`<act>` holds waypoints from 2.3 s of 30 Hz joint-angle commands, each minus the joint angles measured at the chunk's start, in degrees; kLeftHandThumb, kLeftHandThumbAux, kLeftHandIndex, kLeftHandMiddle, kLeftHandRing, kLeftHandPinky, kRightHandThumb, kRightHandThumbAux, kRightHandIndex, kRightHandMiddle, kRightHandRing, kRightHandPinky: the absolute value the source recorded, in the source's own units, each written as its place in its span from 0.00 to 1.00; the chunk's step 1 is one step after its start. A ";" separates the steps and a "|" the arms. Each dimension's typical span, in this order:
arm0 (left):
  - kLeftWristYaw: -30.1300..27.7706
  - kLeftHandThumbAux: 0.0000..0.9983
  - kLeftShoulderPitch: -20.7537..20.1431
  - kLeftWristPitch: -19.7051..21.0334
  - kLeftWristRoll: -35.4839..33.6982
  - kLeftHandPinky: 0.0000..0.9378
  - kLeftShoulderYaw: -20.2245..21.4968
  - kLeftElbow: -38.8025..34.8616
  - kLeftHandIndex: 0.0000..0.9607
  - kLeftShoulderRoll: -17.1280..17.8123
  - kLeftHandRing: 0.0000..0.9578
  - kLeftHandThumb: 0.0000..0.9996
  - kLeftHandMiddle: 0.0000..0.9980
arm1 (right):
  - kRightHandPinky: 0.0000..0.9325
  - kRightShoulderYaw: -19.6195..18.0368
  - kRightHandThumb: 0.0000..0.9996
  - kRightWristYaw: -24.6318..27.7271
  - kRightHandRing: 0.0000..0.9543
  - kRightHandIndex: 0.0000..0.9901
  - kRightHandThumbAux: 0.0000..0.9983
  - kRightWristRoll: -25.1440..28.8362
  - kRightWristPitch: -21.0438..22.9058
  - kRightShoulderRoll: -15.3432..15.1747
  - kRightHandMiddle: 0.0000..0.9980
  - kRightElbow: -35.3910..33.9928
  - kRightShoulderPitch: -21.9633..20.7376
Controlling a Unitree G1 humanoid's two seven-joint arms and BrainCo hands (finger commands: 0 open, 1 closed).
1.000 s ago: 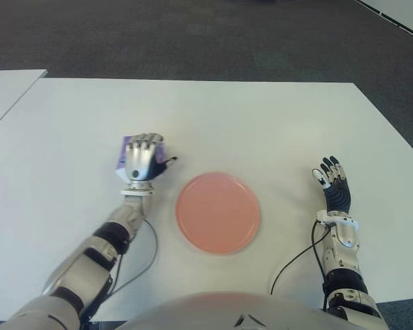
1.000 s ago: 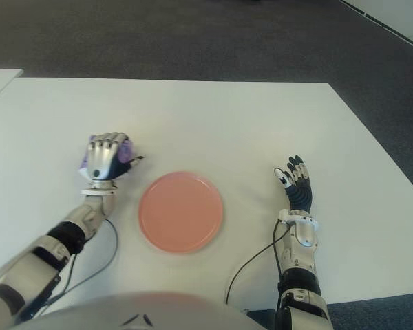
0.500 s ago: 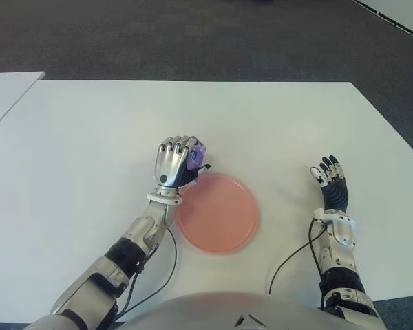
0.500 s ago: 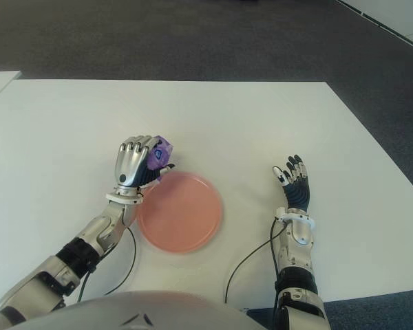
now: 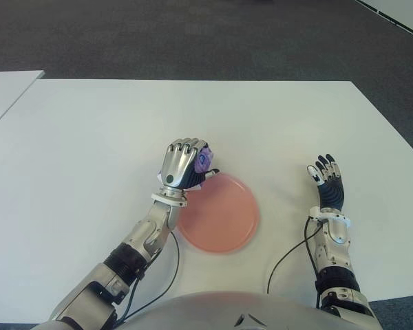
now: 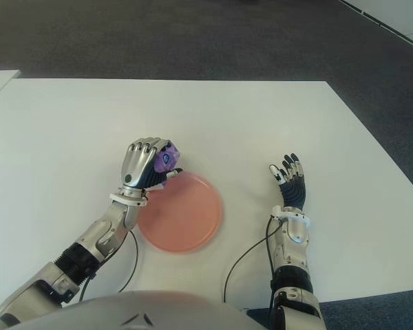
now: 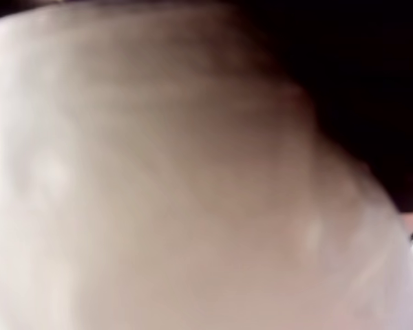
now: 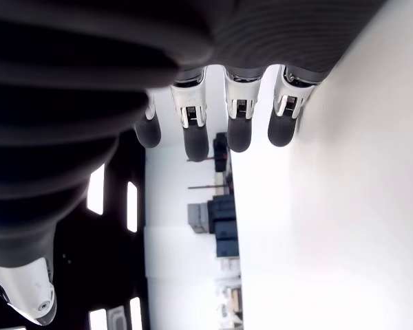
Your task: Put the tissue paper into the plate.
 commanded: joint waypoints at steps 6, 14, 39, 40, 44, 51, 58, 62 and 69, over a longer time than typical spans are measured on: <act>-0.50 0.65 2.33 1.08 1.92 0.82 0.61 0.32 0.41 -0.53 0.55 0.95 0.51 | 0.03 1.73 0.37 -0.86 0.08 0.03 0.59 -1.42 5.45 3.73 0.13 4.45 4.69; -0.70 0.65 2.90 1.73 2.25 0.79 1.31 0.69 0.42 -0.58 0.55 0.95 0.51 | 0.04 2.43 0.38 -1.92 0.09 0.03 0.58 -1.74 6.42 4.52 0.14 1.05 5.73; -0.22 0.65 1.82 -0.38 2.98 0.75 2.44 1.29 0.42 0.99 0.54 0.95 0.51 | 0.03 2.80 0.41 -3.52 0.09 0.02 0.60 -2.10 6.44 5.99 0.15 0.11 5.62; -0.28 0.65 1.82 -0.30 3.15 0.75 2.41 1.15 0.42 1.07 0.54 0.95 0.51 | 0.03 2.73 0.41 -3.45 0.10 0.02 0.60 -1.98 6.23 6.08 0.15 0.15 5.62; -0.14 0.65 1.75 -0.08 3.64 0.77 2.39 0.96 0.42 1.27 0.54 0.95 0.51 | 0.04 2.60 0.39 -3.38 0.10 0.03 0.60 -1.80 5.71 6.40 0.16 0.41 5.52; 0.43 0.65 1.63 0.18 4.49 0.77 2.53 0.92 0.42 1.23 0.54 0.95 0.51 | 0.03 2.66 0.39 -3.55 0.10 0.04 0.60 -2.10 6.10 6.42 0.16 1.00 5.16; 0.76 0.65 2.30 1.82 5.74 0.80 3.08 -1.09 0.42 0.80 0.54 0.95 0.51 | 0.04 2.52 0.39 -3.16 0.10 0.04 0.61 -1.95 5.91 6.38 0.16 1.87 4.82; 0.11 0.65 2.49 2.42 6.05 0.79 4.19 -4.48 0.42 1.14 0.54 0.95 0.51 | 0.05 2.49 0.38 -2.74 0.11 0.04 0.61 -1.88 5.22 6.48 0.16 2.61 4.70; -0.80 0.65 2.93 2.29 7.10 0.78 4.91 -9.25 0.41 1.51 0.54 0.95 0.51 | 0.04 2.63 0.37 -2.78 0.11 0.04 0.61 -2.26 4.67 6.68 0.16 3.77 4.39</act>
